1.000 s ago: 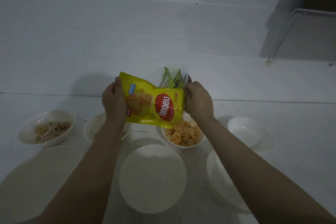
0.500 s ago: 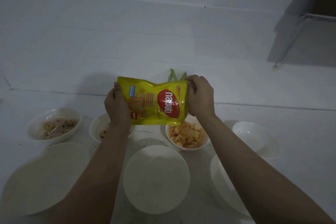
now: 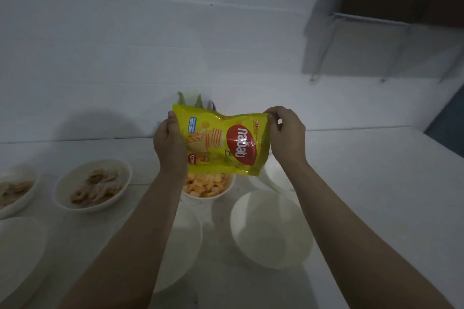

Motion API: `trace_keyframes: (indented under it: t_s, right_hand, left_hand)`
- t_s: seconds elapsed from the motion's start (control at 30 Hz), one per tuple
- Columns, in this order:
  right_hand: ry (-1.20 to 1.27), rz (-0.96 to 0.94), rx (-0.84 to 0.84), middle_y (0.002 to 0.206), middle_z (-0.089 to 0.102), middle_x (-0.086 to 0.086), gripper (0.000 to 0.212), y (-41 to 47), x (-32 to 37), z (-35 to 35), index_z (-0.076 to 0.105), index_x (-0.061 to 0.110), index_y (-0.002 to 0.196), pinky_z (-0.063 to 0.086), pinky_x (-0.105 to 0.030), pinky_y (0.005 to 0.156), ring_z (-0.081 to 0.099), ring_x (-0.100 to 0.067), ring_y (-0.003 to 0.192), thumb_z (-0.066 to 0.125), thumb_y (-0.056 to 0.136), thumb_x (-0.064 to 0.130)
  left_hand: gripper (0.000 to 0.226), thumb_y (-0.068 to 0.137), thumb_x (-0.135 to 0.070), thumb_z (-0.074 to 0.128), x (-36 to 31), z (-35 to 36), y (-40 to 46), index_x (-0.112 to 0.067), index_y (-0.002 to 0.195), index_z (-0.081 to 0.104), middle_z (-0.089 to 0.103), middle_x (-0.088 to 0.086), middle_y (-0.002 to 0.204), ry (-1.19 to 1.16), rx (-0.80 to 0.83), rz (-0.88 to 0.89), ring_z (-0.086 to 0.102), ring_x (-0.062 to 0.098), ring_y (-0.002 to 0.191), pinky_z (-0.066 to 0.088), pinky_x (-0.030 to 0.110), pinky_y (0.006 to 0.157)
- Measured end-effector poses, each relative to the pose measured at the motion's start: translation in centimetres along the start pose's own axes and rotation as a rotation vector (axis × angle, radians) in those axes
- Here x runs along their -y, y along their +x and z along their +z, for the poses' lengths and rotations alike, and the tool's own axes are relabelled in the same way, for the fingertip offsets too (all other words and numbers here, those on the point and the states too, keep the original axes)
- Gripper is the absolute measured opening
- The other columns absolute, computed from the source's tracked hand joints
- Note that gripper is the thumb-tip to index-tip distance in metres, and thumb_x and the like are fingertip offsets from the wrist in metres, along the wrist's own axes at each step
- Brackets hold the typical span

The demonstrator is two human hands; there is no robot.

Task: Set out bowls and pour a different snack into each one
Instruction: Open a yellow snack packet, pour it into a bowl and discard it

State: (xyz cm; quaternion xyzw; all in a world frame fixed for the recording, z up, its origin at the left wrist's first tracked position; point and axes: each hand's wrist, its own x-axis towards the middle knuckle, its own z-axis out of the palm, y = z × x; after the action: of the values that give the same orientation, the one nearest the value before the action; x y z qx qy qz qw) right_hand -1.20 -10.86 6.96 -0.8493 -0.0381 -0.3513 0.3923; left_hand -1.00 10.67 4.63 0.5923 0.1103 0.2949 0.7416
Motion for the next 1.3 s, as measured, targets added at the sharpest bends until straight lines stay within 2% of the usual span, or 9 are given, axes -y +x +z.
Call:
trace_keyframes:
  t_s: [0.13, 0.33, 0.47, 0.57, 0.73, 0.9, 1.0, 1.13, 1.3]
  right_hand:
    - [-0.003, 0.081, -0.024, 0.095, 0.064, 0.001, 0.02, 0.8, -2.6, -3.6, 0.064, 0.014, 0.11, 0.042, -0.02, 0.069, 0.055, -0.012, 0.079, 0.048, 0.099, 0.011]
    - [-0.023, 0.132, -0.029, 0.094, 0.062, 0.006, 0.014, 2.2, -6.9, -6.5, 0.063, 0.01, 0.101, 0.043, -0.025, 0.078, 0.057, -0.013, 0.09, 0.05, 0.098, 0.008]
    - [-0.015, 0.147, 0.002, 0.093, 0.063, 0.002, 0.014, 3.2, -9.0, -7.1, 0.062, 0.009, 0.101, 0.039, -0.025, 0.074, 0.056, -0.015, 0.089, 0.048, 0.098, 0.007]
    - [-0.019, 0.164, 0.063, 0.093, 0.065, -0.003, 0.014, 3.7, -10.4, -7.3, 0.062, 0.008, 0.098, 0.038, -0.026, 0.071, 0.056, -0.018, 0.087, 0.048, 0.098, 0.006]
    - [0.011, 0.19, 0.092, 0.091, 0.064, -0.003, 0.013, 2.7, -12.2, -6.8, 0.06, 0.008, 0.094, 0.038, -0.028, 0.07, 0.056, -0.018, 0.084, 0.048, 0.097, 0.005]
    - [0.001, 0.167, 0.137, 0.091, 0.063, -0.001, 0.012, 2.2, -13.3, -6.4, 0.06, 0.009, 0.093, 0.038, -0.028, 0.068, 0.056, -0.018, 0.084, 0.049, 0.098, 0.007]
    - [-0.002, 0.118, 0.139, 0.091, 0.064, -0.004, 0.012, 2.4, -13.5, -6.4, 0.061, 0.008, 0.092, 0.04, -0.031, 0.069, 0.056, -0.019, 0.084, 0.05, 0.097, 0.006]
    - [0.002, 0.097, 0.152, 0.09, 0.064, -0.003, 0.012, 2.9, -13.5, -6.5, 0.06, 0.009, 0.092, 0.042, -0.032, 0.068, 0.056, -0.019, 0.082, 0.049, 0.098, 0.006]
    - [0.002, 0.065, 0.156, 0.089, 0.062, -0.001, 0.013, 3.6, -13.0, -6.6, 0.059, 0.012, 0.091, 0.042, -0.031, 0.067, 0.054, -0.017, 0.08, 0.049, 0.097, 0.007]
  left_hand:
    - [0.048, 0.1, -0.04, 0.045, 0.2, 4.1, -2.3, -0.025, 0.055, 0.045, 0.044, -0.012, 0.052, 0.044, 0.051, 0.033, 0.04, 0.003, 0.051, 0.034, 0.026, 0.055]
    - [0.038, 0.103, -0.036, 0.042, 0.2, 9.1, -4.4, -0.014, 0.078, 0.06, 0.054, -0.004, 0.063, 0.081, 0.125, 0.088, 0.048, -0.002, 0.049, 0.039, 0.015, 0.049]
    - [0.064, 0.096, -0.056, 0.037, 0.9, 11.2, -3.7, -0.001, 0.113, 0.064, 0.068, 0.019, 0.104, 0.209, 0.09, 0.124, 0.066, 0.023, 0.09, 0.054, 0.034, 0.078]
    - [0.076, 0.091, -0.065, 0.034, 0.9, 12.3, -3.8, 0.001, 0.122, 0.058, 0.063, 0.022, 0.119, 0.287, 0.097, 0.143, 0.058, 0.037, 0.113, 0.046, 0.051, 0.098]
    - [0.061, 0.1, -0.047, 0.041, 1.1, 12.9, -4.7, 0.01, 0.116, 0.057, 0.061, 0.03, 0.114, 0.346, 0.073, 0.229, 0.057, 0.04, 0.109, 0.046, 0.047, 0.092]
    - [0.047, 0.102, -0.041, 0.043, 0.7, 12.9, -5.1, -0.004, 0.083, 0.065, 0.061, 0.015, 0.078, 0.389, 0.089, 0.226, 0.053, 0.019, 0.069, 0.04, 0.028, 0.066]
    - [0.046, 0.102, -0.036, 0.045, 0.4, 13.0, -5.3, -0.023, 0.059, 0.04, 0.039, -0.003, 0.059, 0.409, 0.072, 0.254, 0.037, 0.005, 0.055, 0.031, 0.016, 0.051]
    - [0.048, 0.102, -0.036, 0.045, 0.4, 13.2, -5.1, -0.019, 0.058, 0.036, 0.035, -0.004, 0.058, 0.422, 0.064, 0.259, 0.035, 0.001, 0.05, 0.028, 0.016, 0.048]
    - [0.054, 0.101, -0.043, 0.043, 0.6, 12.7, -4.6, 0.005, 0.078, 0.055, 0.041, -0.004, 0.062, 0.381, 0.081, 0.246, 0.037, 0.006, 0.056, 0.03, 0.017, 0.05]
